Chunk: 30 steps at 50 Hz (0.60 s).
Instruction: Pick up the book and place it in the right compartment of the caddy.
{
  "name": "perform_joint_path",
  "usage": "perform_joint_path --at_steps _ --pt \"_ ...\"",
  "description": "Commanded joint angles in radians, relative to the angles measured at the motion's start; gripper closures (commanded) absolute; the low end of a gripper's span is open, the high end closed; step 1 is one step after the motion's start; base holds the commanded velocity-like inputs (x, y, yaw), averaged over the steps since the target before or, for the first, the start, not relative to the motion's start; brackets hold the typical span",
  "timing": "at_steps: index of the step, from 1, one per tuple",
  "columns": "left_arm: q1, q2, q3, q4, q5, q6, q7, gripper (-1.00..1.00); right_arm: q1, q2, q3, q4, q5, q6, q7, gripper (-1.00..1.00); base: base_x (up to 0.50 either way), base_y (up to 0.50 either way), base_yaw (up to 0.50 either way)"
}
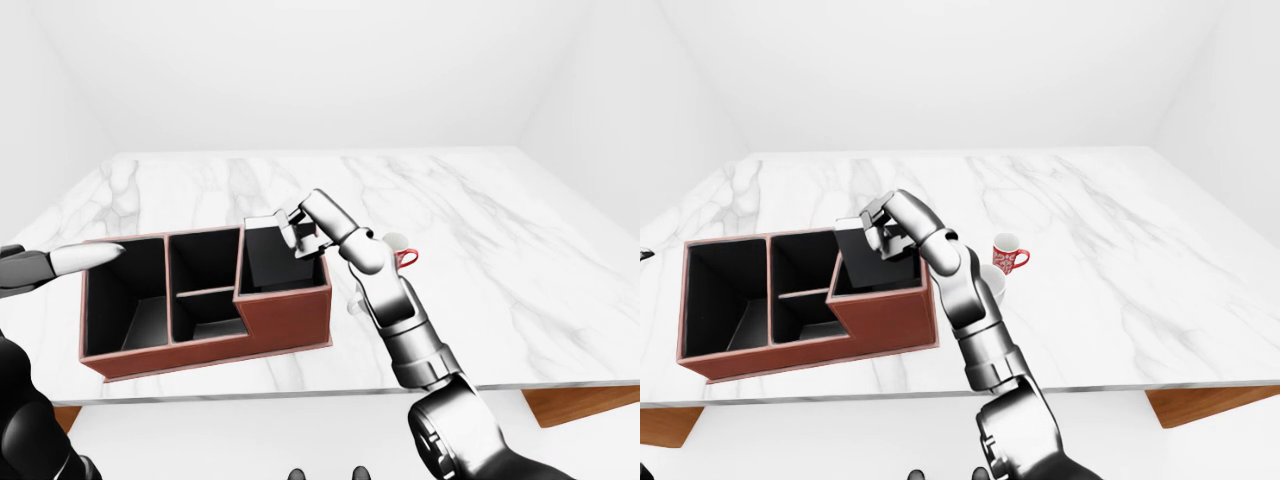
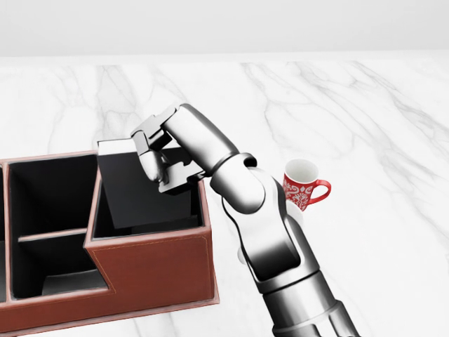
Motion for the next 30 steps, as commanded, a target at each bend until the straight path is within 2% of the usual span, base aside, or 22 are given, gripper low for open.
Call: perform_joint_path --at_steps 1,21,22,23,24,30 --pt "-0.01 0.005 -0.005 0.001 -0.005 0.0 0.007 -1.0 0.013 0.018 0.002 0.01 -0.015 0.0 -0.028 1.0 0.0 0.0 0.0" --pt "-0.012 0.015 0.003 -0.002 -0.022 0.0 0.015 -1.0 0.051 0.04 0.016 0.043 -0.044 0.0 -0.029 1.0 0.0 0.0 0.0" --pt "-0.013 0.016 0.004 -0.001 -0.023 0.0 0.016 -1.0 0.053 0.041 0.018 0.042 -0.045 0.0 -0.024 0.77 0.0 0.0 0.0" --pt "-0.014 0.017 0.005 -0.002 -0.024 0.0 0.016 -1.0 0.058 0.042 0.022 0.04 -0.048 0.0 -0.021 0.04 0.0 0.0 0.0" --pt "-0.014 0.018 0.006 -0.002 -0.025 0.0 0.017 -1.0 0.057 0.044 0.02 0.046 -0.044 0.0 -0.015 -1.0 0.0 0.0 0.0" --pt "-0.004 0.014 0.007 -0.001 -0.023 0.0 0.012 -1.0 0.056 0.045 0.017 0.043 -0.046 0.0 -0.015 -1.0 0.0 0.0 0.0"
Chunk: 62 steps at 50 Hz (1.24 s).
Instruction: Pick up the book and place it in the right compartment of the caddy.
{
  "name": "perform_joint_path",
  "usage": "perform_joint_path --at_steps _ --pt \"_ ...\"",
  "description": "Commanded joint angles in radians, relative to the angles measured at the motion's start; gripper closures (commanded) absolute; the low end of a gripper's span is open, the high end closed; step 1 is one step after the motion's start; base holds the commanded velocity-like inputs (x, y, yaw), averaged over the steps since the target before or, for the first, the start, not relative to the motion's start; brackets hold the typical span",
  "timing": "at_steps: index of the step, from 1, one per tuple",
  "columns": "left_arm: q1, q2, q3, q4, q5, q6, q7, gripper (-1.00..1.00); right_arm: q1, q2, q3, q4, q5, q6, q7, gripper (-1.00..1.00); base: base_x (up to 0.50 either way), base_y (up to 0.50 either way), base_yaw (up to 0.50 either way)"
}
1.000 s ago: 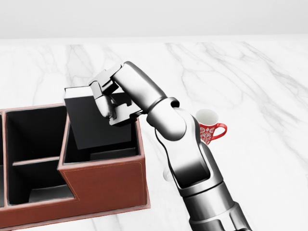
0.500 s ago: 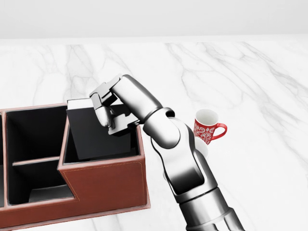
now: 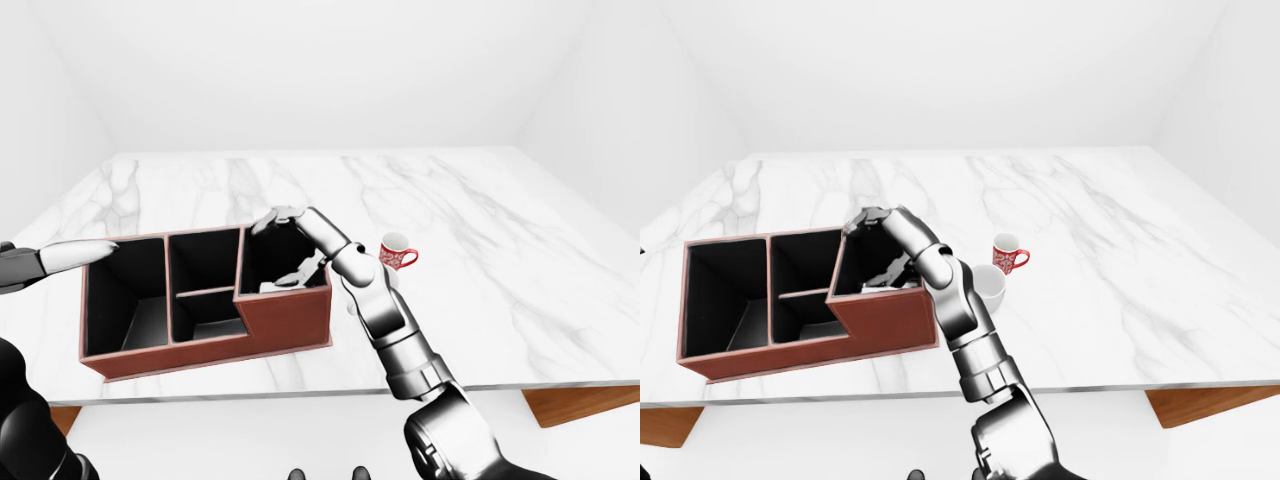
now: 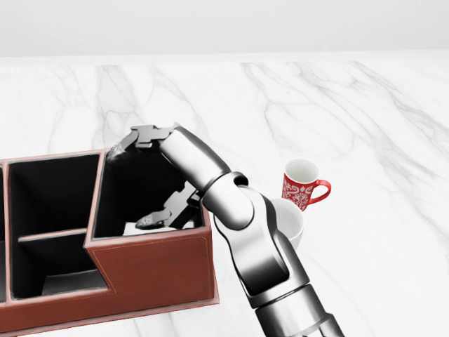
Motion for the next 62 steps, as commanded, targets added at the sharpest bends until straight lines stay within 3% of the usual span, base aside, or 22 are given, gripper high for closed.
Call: perform_joint_path --at_steps 1,12,18,27,40,46,52,57,62 --pt "0.008 -0.001 0.003 0.002 -0.001 0.0 -0.003 -1.0 0.001 0.007 -0.006 -0.003 -0.004 0.0 -0.001 -1.0 0.0 0.0 0.0" --pt "0.004 0.004 0.007 0.003 -0.002 0.0 -0.004 -1.0 -0.011 0.0 -0.012 -0.072 -0.002 0.0 0.021 -1.0 0.0 0.0 0.0" --pt "-0.056 0.067 0.032 0.006 -0.04 0.0 0.015 -1.0 -0.07 -0.023 -0.033 -0.148 0.005 0.0 0.053 -1.0 0.0 0.0 0.0" --pt "-0.228 0.294 0.069 0.085 -0.171 0.0 0.089 -1.0 -0.24 -0.099 -0.092 -0.184 0.043 0.0 0.081 -1.0 0.0 0.0 0.0" --pt "-0.328 0.51 0.034 0.222 -0.3 0.0 0.159 -1.0 -0.41 -0.19 -0.135 -0.184 0.086 0.0 0.088 -1.0 0.0 0.0 0.0" --pt "-0.408 0.613 -0.025 0.321 -0.327 0.0 0.166 -1.0 -0.522 -0.276 -0.183 -0.178 0.122 0.0 0.066 -1.0 0.0 0.0 0.0" --pt "-0.529 0.712 -0.099 0.42 -0.374 0.0 0.177 -1.0 -0.678 -0.409 -0.239 -0.112 0.165 0.0 0.045 -1.0 0.0 0.0 0.0" --pt "-0.7 0.813 -0.21 0.53 -0.429 0.0 0.172 -1.0 -0.784 -0.537 -0.258 -0.045 0.168 0.0 0.062 -1.0 0.0 0.0 0.0" --pt "-0.887 0.869 -0.342 0.636 -0.393 0.0 0.114 -1.0 -0.849 -0.628 -0.268 -0.003 0.153 0.0 0.088 -1.0 0.0 0.0 0.0"
